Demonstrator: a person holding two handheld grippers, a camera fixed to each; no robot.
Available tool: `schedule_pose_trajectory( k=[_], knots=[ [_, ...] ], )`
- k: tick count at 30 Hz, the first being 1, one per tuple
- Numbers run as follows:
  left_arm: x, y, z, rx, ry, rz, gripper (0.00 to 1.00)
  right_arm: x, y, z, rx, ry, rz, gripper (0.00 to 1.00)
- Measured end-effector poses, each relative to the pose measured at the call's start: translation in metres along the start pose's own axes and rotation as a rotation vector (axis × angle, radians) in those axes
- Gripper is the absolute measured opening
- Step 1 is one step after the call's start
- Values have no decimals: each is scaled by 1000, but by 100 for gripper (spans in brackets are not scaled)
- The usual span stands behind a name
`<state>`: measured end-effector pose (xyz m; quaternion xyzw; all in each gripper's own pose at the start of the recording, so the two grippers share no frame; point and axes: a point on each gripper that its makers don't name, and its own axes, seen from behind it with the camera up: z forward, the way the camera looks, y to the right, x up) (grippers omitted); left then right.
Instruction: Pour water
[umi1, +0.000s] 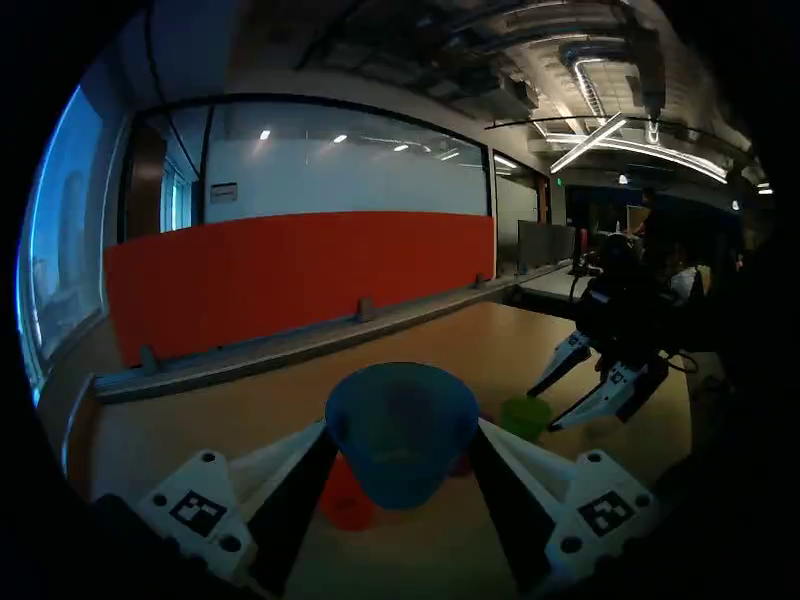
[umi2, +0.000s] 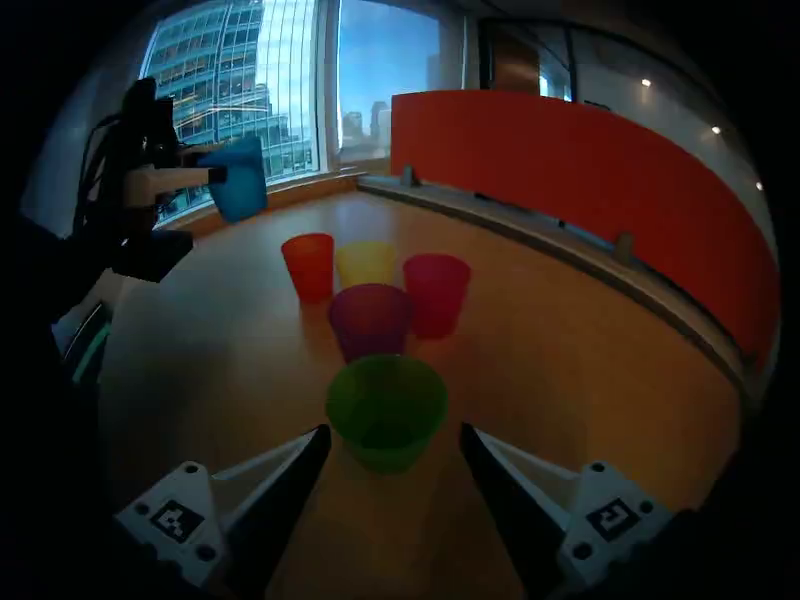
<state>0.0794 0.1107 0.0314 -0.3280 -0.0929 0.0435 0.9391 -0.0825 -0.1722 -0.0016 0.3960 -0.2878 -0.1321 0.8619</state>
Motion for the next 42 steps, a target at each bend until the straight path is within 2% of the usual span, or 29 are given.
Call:
schedule_pose_trajectory(
  k=[6, 15, 21, 27, 32, 42],
  knots=[
    [14, -1, -4, 6, 42, -9, 86, -3, -3, 8, 7, -10, -9, 100],
    [24, 0, -8, 13, 68, -7, 86, -2, -3, 24, 14, -16, -19, 100],
    [30, 4, -11, 10, 77, -5, 86, 0, -5, 32, 17, -15, -28, 100],
    [31, 7, -14, 8, 81, -7, 86, 1, -5, 37, 10, -10, -31, 100],
    [28, 8, -14, 12, 75, -6, 86, -1, -3, 39, 2, -9, -33, 90],
    [23, 8, -14, 13, 69, -11, 85, 1, -4, 38, -11, 13, -34, 88]
  ],
)
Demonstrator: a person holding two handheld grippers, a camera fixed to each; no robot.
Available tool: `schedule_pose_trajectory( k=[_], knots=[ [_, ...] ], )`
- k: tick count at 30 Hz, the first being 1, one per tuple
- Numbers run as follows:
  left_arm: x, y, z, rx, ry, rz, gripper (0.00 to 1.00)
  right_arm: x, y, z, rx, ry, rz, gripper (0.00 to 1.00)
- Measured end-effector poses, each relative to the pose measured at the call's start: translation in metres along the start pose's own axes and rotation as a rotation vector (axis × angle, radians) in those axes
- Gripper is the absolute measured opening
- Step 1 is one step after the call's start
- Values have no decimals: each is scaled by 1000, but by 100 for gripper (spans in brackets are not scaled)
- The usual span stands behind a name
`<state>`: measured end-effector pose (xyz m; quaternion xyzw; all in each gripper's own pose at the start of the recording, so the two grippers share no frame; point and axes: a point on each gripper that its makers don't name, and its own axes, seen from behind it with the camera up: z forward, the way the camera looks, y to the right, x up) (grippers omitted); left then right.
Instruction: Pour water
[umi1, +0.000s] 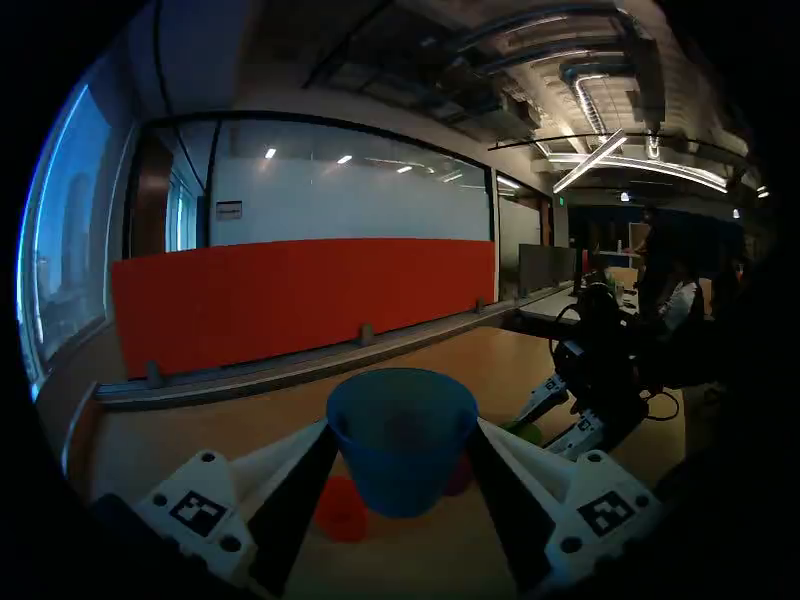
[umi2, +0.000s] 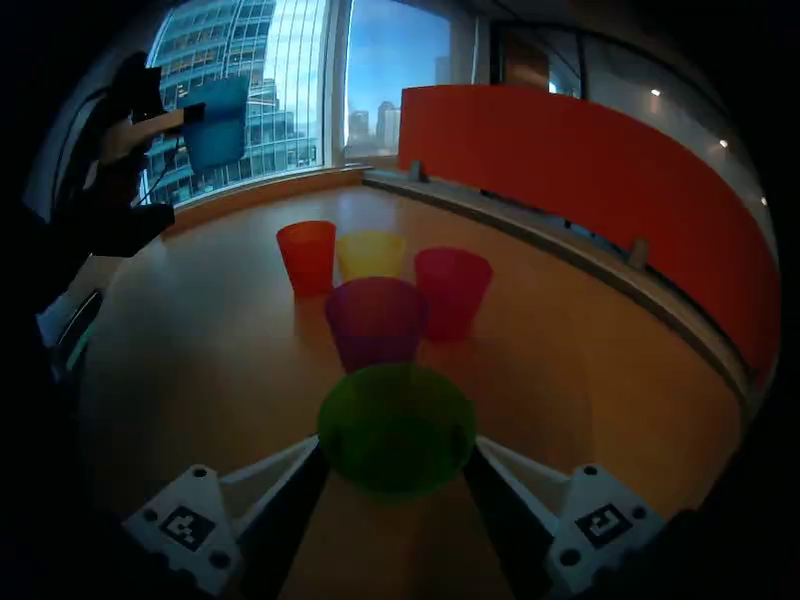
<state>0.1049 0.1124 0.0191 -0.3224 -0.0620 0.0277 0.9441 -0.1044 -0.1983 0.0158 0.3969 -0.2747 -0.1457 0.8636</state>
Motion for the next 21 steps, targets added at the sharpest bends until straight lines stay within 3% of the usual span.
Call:
schedule_pose_trajectory(
  k=[7, 21],
  knots=[
    [-3, 6, -2, -9, -9, -3, 86, 13, 3, -13, -20, 44, 17, 88],
    [-16, 23, 1, -31, -27, -10, 85, 57, 1, -58, -59, 179, 21, 88]
  ],
)
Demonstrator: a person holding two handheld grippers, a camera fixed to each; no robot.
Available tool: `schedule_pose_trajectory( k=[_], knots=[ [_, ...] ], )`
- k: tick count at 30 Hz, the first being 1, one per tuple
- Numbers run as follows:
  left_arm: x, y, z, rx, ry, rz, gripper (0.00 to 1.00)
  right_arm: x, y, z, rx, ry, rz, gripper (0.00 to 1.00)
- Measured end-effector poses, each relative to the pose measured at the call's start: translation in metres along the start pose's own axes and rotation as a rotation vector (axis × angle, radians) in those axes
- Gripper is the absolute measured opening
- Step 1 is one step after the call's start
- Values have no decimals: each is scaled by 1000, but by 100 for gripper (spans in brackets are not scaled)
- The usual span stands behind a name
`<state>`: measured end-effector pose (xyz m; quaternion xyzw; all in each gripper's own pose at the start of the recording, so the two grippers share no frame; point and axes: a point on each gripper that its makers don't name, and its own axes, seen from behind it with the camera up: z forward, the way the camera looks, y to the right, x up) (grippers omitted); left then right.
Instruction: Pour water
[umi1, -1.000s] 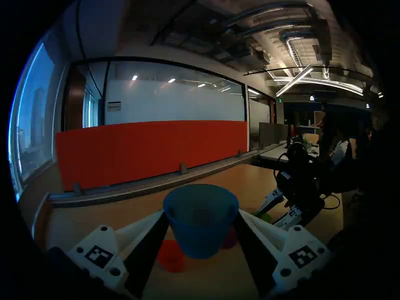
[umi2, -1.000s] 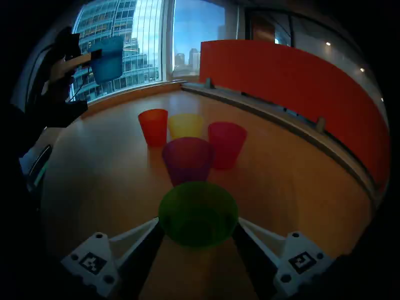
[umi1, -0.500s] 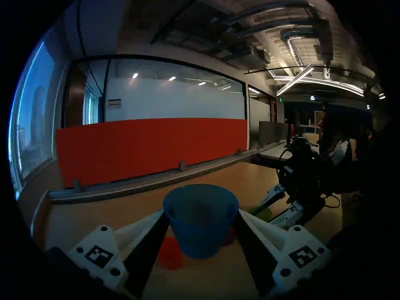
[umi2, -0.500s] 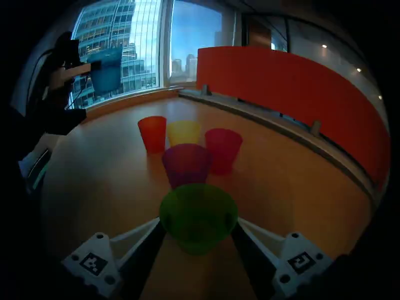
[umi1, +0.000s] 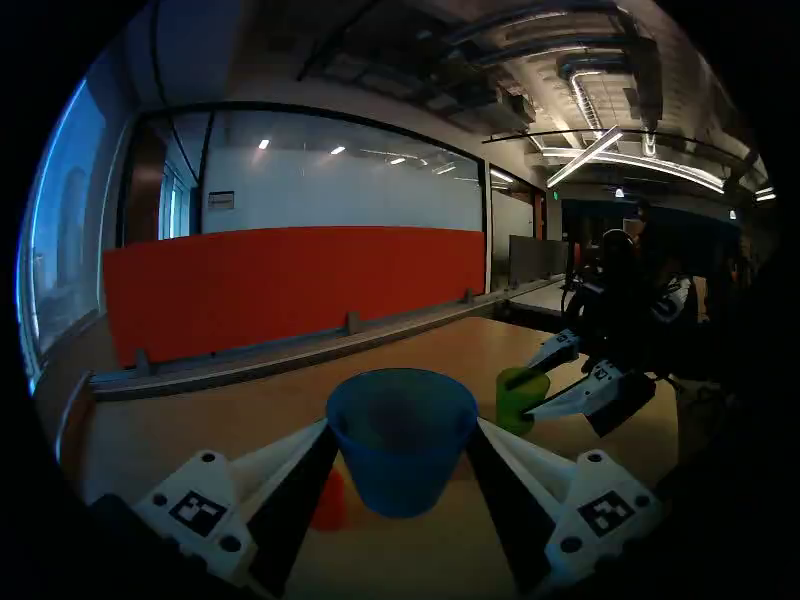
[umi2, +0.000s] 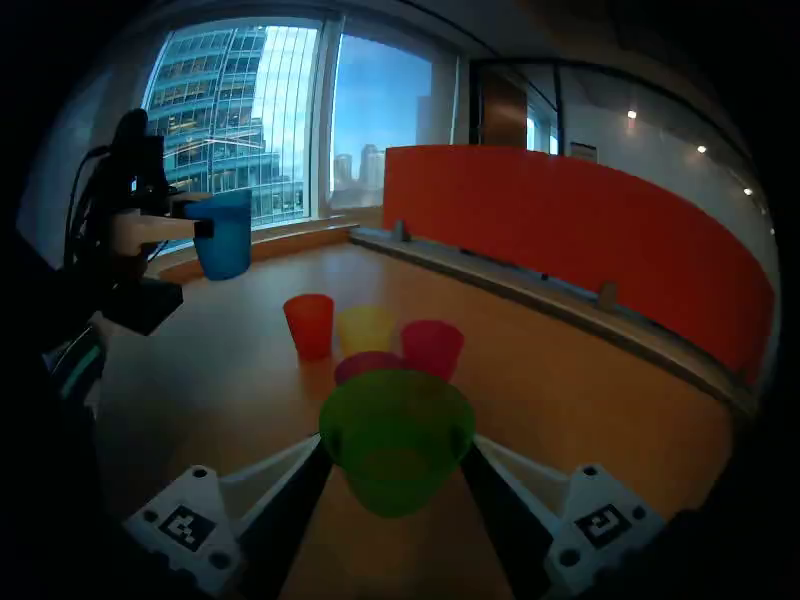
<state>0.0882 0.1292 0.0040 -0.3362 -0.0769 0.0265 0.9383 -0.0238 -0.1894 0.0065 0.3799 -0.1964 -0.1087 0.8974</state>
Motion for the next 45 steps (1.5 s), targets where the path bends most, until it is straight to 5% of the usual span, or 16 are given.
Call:
schedule_pose_trajectory(
  k=[18, 45],
  knots=[
    [4, 23, 2, -28, 51, -28, 85, 65, -4, -38, -34, 160, -24, 88],
    [10, 34, 3, -51, 57, 4, 85, 89, -9, -53, -39, 230, -32, 88]
  ],
)
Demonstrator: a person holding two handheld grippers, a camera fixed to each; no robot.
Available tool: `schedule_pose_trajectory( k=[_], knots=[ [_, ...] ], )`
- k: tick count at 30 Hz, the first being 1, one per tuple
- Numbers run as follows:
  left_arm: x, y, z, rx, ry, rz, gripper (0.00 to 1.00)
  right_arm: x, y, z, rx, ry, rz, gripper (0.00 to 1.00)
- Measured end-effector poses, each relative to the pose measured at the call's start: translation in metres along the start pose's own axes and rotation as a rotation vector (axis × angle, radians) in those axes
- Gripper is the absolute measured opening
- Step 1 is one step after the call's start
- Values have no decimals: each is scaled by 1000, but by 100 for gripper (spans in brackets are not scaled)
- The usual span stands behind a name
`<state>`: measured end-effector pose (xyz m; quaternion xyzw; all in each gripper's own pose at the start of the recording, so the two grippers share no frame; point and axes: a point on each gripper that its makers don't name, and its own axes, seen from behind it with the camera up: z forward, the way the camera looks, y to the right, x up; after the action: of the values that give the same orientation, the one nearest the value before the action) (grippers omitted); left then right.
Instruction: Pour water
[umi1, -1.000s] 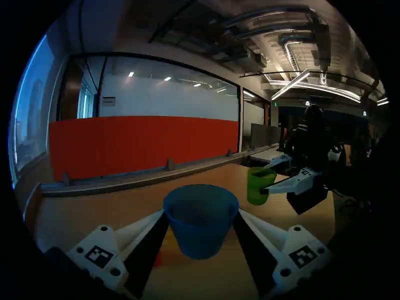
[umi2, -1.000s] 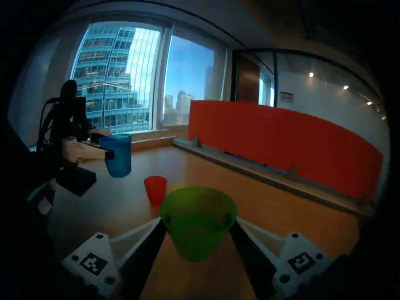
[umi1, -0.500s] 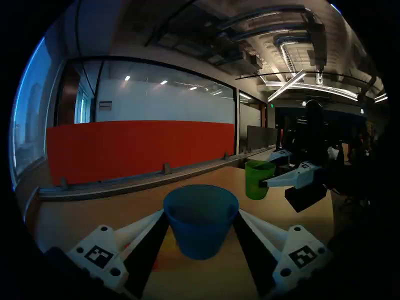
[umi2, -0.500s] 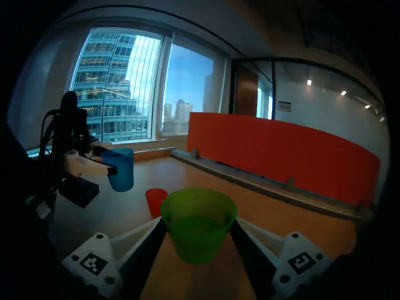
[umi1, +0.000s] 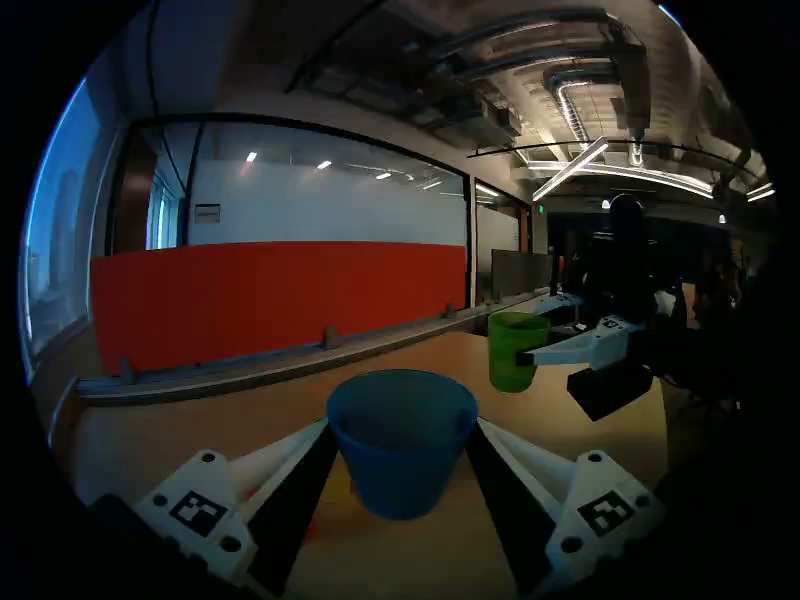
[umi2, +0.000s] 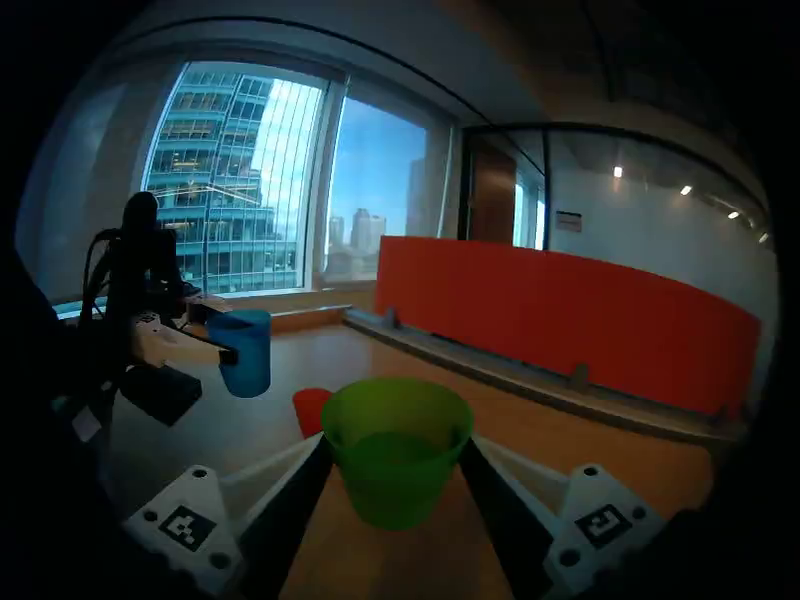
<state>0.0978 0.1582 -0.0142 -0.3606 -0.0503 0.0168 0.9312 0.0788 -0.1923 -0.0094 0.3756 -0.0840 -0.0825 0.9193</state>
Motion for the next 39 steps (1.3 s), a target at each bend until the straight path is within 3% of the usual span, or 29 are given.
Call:
schedule_pose_trajectory(
  k=[18, 39],
  knots=[
    [0, 6, 5, -18, -2, 8, 85, 19, -1, -4, 1, 28, -44, 88],
    [-8, 28, 19, -75, -25, 21, 85, 61, -10, 3, 17, 70, -208, 88]
  ],
)
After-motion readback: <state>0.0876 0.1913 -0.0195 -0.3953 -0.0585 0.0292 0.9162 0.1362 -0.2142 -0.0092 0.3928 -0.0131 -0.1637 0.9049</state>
